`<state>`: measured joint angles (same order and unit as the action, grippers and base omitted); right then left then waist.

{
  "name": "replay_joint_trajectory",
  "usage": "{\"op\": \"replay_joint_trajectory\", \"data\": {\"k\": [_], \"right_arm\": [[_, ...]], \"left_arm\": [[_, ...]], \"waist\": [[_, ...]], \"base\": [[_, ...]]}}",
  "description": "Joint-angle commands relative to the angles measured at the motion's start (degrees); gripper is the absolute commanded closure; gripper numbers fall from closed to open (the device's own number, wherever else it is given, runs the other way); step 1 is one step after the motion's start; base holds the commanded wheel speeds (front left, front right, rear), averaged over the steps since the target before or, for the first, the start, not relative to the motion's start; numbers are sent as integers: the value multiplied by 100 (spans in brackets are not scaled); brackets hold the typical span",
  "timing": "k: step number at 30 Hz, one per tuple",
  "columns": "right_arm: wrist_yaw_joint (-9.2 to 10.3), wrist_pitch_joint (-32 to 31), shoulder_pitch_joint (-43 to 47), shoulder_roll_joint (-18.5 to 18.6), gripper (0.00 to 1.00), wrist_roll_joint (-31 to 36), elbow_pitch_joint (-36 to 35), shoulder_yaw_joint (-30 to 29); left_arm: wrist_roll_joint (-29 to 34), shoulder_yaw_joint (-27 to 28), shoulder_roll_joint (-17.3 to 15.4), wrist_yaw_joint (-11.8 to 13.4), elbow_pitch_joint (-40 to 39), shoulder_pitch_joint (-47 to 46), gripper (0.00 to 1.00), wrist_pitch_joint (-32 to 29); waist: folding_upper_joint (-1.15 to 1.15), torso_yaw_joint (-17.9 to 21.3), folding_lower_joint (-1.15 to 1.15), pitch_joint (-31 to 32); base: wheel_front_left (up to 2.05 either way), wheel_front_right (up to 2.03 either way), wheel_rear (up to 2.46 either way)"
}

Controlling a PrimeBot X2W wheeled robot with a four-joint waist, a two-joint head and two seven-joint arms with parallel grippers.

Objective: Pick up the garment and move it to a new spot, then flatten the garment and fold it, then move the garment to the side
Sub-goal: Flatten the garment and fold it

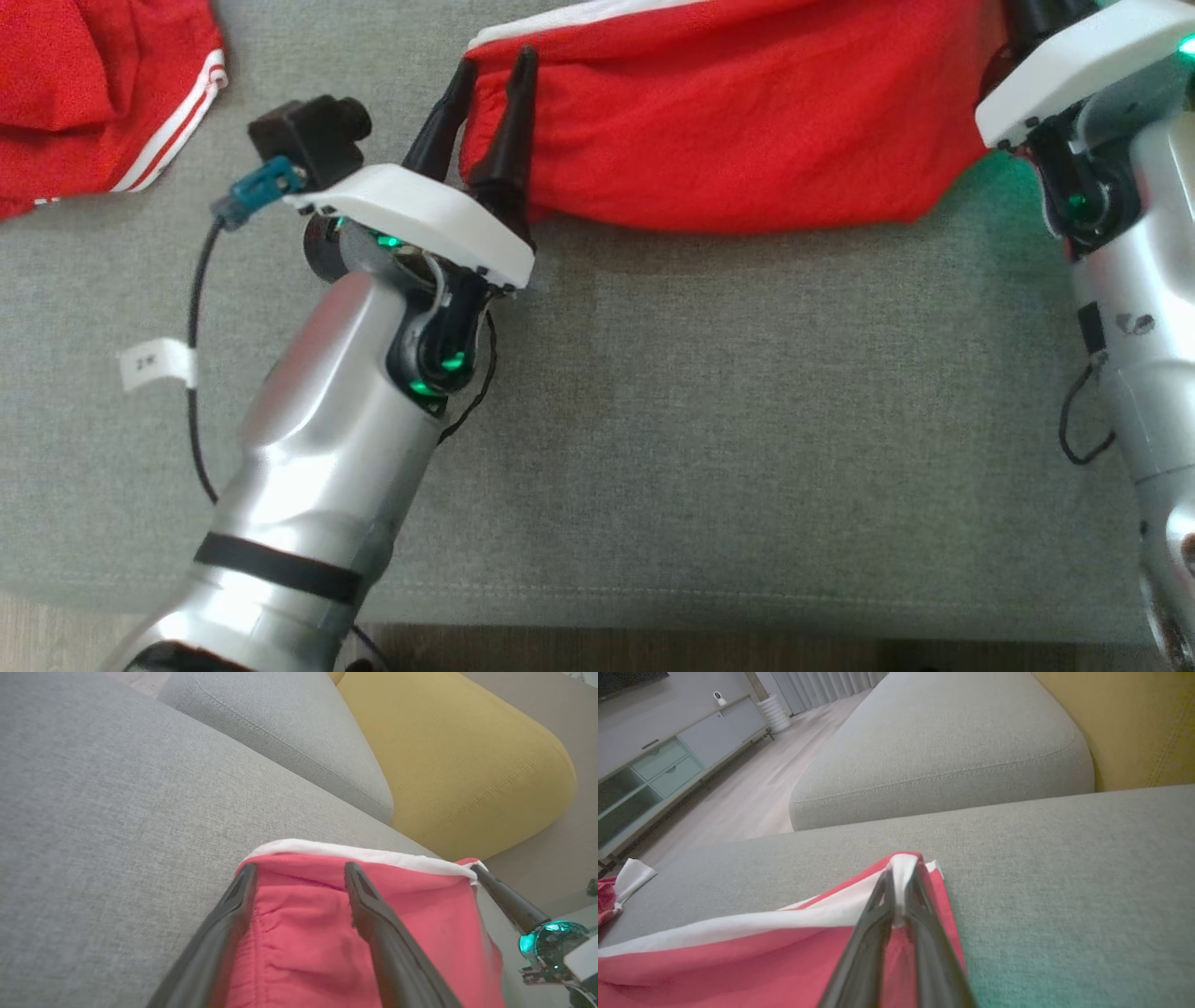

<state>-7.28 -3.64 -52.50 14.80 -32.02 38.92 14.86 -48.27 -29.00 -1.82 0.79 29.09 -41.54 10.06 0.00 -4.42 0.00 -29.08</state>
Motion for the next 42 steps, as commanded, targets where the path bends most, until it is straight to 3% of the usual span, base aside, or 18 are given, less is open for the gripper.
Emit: {"op": "replay_joint_trajectory", "data": {"k": [1,9,13,16,29,42], "right_arm": [[-21,209,-105,-3,0,-67,-107,124],[-21,1601,201,135,0,400,-164,278],[-21,1832,803,45,0,940,-685,-40],[-21,1854,1330,-80,0,1220,-1188,-312],[-21,1487,3578,-798,0,1881,-3046,-1063],[-21,1073,4009,-960,0,2001,-3725,-1160]], "left_arm": [[168,85,-111,41,-99,-145,0,132],[1233,41,-426,582,-507,206,0,481],[1972,337,-697,927,-1334,712,0,491],[2385,496,-865,1051,-1785,1041,0,492],[3001,1021,-1217,1146,-2564,2178,0,493],[3160,1347,-1066,1015,-2556,2497,0,494]], "waist": [[0,-9,0,8],[0,43,0,157],[0,139,0,316],[0,218,0,419],[0,572,0,819],[0,667,0,887]], "base": [[0,0,0],[0,0,0],[0,0,0],[0,0,0],[0,0,0],[0,0,0]]}}
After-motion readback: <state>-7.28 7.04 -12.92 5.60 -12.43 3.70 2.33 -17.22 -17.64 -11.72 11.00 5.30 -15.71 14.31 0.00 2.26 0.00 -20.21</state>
